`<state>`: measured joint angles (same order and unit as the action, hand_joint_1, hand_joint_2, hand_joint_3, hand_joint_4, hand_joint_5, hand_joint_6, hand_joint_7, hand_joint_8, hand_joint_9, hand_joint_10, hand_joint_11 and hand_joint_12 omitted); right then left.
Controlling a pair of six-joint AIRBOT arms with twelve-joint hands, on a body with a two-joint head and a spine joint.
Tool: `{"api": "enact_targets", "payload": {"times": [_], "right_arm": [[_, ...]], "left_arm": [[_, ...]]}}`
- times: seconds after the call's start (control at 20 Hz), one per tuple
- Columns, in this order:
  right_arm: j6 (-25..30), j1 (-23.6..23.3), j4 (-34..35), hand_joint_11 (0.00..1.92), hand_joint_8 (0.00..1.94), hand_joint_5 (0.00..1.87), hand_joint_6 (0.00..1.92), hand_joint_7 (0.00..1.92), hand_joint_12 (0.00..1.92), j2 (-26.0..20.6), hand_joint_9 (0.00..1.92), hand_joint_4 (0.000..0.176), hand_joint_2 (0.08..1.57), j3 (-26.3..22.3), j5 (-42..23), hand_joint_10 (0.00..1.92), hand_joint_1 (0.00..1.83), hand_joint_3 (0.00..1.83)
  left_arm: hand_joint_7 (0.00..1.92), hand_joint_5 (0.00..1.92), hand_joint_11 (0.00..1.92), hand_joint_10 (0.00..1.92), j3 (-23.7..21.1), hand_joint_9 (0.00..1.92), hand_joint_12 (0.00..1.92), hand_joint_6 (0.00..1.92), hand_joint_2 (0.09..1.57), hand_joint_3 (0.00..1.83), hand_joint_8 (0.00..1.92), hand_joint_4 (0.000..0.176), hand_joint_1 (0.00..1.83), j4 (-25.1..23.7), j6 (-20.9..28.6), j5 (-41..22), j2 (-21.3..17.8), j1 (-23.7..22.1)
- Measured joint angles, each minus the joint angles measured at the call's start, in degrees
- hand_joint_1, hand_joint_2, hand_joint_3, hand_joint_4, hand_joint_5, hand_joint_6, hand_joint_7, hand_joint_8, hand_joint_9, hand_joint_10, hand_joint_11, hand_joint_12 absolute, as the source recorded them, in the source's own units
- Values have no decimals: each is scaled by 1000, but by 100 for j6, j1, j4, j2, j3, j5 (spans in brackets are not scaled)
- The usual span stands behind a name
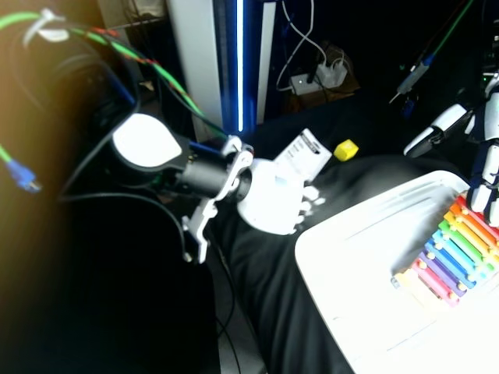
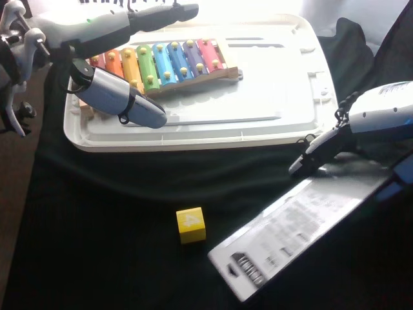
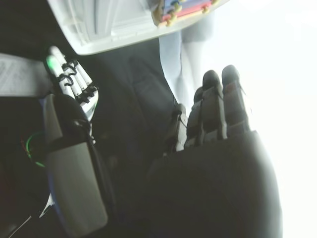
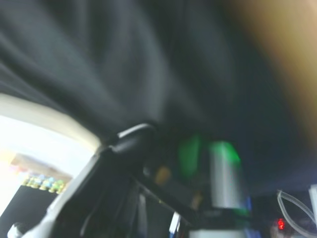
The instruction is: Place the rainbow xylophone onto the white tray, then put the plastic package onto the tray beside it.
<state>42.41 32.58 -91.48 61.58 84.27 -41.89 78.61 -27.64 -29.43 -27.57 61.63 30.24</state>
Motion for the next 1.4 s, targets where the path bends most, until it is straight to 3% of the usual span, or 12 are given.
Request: {"api": "enact_targets", "payload": {"times": [0.1,0.15,0.25,0.55,0.6,0.65,0.75,0.8,0.9,1.0,1.3,1.4], "right_arm": [[2,0,20,889,16,529,2,690,1240,4,822,0,1080,-2,2,880,1143,0],[2,0,35,885,2,519,0,689,1082,4,899,0,1061,-2,-2,498,1095,0],[2,-11,66,904,0,514,1,688,1003,-2,992,0,1049,-4,-7,206,1074,0],[-4,-24,105,812,0,480,0,659,1079,-44,966,0,1035,-107,33,64,1124,0],[-4,-24,105,775,0,412,0,591,969,-44,868,0,1020,-118,33,19,1130,0],[-2,-24,107,717,0,363,0,553,876,-44,793,14,964,-122,22,3,1165,0],[0,-24,122,395,0,42,0,328,778,-76,515,130,766,-151,-4,0,1087,0],[2,-24,116,277,0,8,0,212,738,-153,348,167,710,-216,-31,0,1042,0],[-4,-22,-66,134,0,0,0,39,709,-282,144,176,625,-323,-87,0,923,1],[-20,-31,-149,43,0,0,0,1,685,-348,79,176,606,-389,-57,0,905,0],[-170,-354,-168,0,0,0,0,0,646,-638,1,176,604,-715,-20,0,846,4],[-374,-376,-28,0,0,0,0,0,496,-662,0,176,634,-800,-114,0,848,2]], "left_arm": [[111,0,148,14,0,248,103,0,841,0,16,176,811,9,0,7,0,11],[119,0,128,6,0,234,99,0,847,3,13,176,803,7,0,7,0,20],[120,0,83,2,0,213,83,0,848,1,9,176,835,9,-2,11,0,26],[109,0,128,3,0,223,111,0,851,2,0,176,788,11,-15,9,0,28],[108,0,127,3,0,224,112,0,843,0,0,176,814,11,-20,7,0,28],[106,0,127,3,0,225,113,0,847,0,0,176,821,11,-20,9,0,28],[109,0,112,0,0,219,109,0,844,0,4,176,841,11,-22,7,0,35],[115,0,118,4,0,227,112,0,845,0,6,176,837,11,-22,4,0,37],[129,0,119,1,0,224,113,0,839,0,10,176,847,22,-24,20,0,76],[138,0,125,6,0,237,117,0,840,0,11,176,845,26,-24,22,0,76],[150,0,124,6,-7,240,124,0,846,0,9,176,847,76,-26,11,0,94],[145,0,112,0,-11,222,119,0,844,0,4,176,826,94,-35,2,2,133]]}}
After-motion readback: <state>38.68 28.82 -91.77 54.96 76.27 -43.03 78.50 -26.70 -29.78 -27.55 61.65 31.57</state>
